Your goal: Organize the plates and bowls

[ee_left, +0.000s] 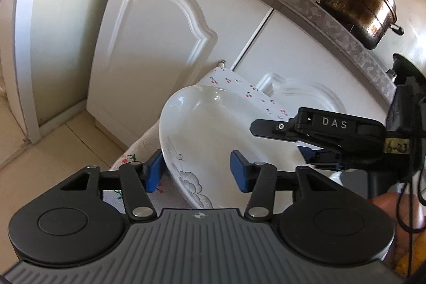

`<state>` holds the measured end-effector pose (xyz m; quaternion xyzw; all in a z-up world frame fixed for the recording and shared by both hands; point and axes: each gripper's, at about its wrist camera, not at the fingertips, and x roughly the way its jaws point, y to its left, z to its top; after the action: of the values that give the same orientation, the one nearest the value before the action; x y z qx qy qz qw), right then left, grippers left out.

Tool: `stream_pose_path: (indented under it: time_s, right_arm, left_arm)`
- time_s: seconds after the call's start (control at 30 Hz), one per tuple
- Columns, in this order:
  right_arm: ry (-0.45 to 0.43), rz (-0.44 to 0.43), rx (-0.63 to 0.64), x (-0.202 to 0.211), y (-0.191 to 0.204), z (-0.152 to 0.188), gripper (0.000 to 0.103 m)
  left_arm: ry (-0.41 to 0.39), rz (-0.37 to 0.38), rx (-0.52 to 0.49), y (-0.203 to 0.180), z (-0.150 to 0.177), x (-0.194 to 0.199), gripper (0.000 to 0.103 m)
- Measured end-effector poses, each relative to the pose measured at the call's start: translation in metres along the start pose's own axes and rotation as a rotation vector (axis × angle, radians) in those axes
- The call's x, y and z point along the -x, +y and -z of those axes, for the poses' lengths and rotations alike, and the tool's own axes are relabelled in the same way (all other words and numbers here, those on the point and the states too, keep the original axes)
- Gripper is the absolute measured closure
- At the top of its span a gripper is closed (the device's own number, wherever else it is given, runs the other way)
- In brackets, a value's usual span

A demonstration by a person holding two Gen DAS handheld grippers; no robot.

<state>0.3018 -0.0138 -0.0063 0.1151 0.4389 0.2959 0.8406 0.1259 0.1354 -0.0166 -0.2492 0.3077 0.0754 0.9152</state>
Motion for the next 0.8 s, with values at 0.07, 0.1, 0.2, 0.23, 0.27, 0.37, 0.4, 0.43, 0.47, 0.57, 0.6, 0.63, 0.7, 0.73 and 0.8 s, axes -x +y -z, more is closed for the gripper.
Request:
stream_pose_path:
  time_s: [0.07,0.1,0.2,0.23,0.27,0.37,0.4,0.43,0.47,0.57,0.6,0.63,0.7,0.73,0.8]
  right_arm:
    - [-0.004,0.003,-0.008,0.001,0.002,0.002,0.029]
    - [-0.006,-0.006,-0.026,0.002,0.001,0.003,0.029]
    - [0.001,-0.012,-0.009,0.007,0.006,0.009,0.029]
    - [-0.002,-0.007,0.000,0.011,0.010,0.012,0.029]
    - [-0.007,-0.003,0.007,0.014,0.012,0.013,0.029]
    - [-0.032,-0.003,0.003,0.024,0.016,0.016,0.029]
    - [-0.040,-0.008,0.000,0.028,0.016,0.017,0.029]
    - [-0.047,-0.013,-0.005,0.032,0.016,0.018,0.029]
    - [-0.055,-0.015,-0.011,0.037,0.017,0.019,0.029]
    - [-0.089,-0.022,-0.025,0.053,0.018,0.025,0.029]
    - [-0.102,-0.025,-0.030,0.058,0.019,0.027,0.029]
    - [-0.114,-0.027,-0.038,0.063,0.019,0.029,0.029]
    - [-0.142,-0.031,-0.063,0.075,0.017,0.034,0.029]
    - [-0.153,-0.033,-0.075,0.081,0.015,0.037,0.029]
    - [-0.173,-0.033,-0.102,0.092,0.011,0.043,0.029]
  left_arm:
    - [-0.009,-0.023,-0.008,0.000,0.000,0.001,0.046]
    - [-0.016,-0.037,-0.008,0.000,-0.001,0.001,0.046]
    - [-0.023,-0.044,0.015,0.005,-0.003,0.003,0.047]
    - [-0.028,-0.041,0.022,0.006,-0.003,0.004,0.047]
    - [-0.036,-0.037,0.023,0.006,-0.003,0.006,0.047]
    - [-0.068,-0.017,0.020,0.005,-0.004,0.014,0.047]
    - [-0.074,-0.010,0.026,0.005,-0.004,0.017,0.047]
    - [-0.081,0.001,0.034,0.005,-0.004,0.019,0.048]
    - [-0.086,0.009,0.039,0.005,-0.004,0.022,0.048]
    - [-0.102,0.030,0.031,0.000,-0.004,0.029,0.048]
    - [-0.106,0.038,0.028,-0.002,-0.003,0.032,0.048]
    - [-0.109,0.050,0.021,-0.005,-0.003,0.035,0.049]
    - [-0.113,0.070,0.012,-0.010,-0.001,0.040,0.050]
    - [-0.113,0.082,0.008,-0.014,0.000,0.043,0.050]
    - [-0.115,0.103,-0.007,-0.020,0.001,0.048,0.050]
